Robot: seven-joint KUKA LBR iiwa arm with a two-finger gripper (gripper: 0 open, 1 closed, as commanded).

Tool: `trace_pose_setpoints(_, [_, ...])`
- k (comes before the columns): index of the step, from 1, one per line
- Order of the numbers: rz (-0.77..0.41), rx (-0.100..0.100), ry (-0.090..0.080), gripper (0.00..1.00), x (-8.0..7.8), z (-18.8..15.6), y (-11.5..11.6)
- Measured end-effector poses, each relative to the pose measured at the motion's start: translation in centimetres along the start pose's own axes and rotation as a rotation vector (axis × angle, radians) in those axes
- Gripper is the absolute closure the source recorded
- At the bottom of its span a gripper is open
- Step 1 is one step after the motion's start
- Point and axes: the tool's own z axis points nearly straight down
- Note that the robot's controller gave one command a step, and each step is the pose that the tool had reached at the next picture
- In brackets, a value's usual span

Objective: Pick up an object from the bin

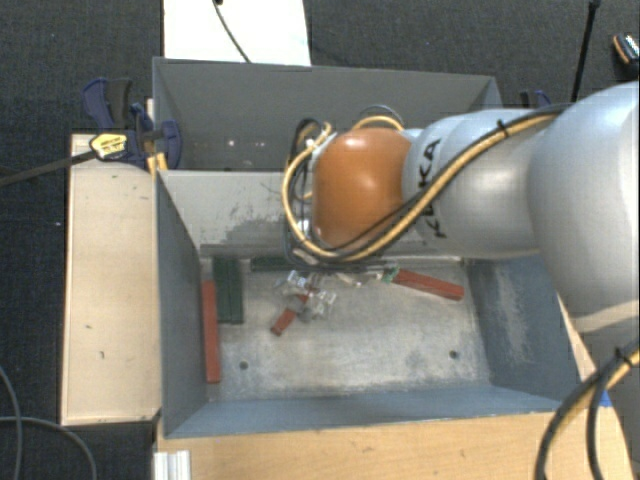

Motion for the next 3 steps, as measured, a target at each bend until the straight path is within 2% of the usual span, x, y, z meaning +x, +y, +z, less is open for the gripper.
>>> trace_pose_setpoints(1, [0.001,0.000,0.001,0.00,0.1,0.1,0.0])
trace_pose_setpoints(2, [0.002,-0.001,0.002,1.00,0.1,0.1,0.0])
trace_pose_setpoints(3, [-0.026,0.008,-0.004,1.00,-0.6,-16.2,-0.5])
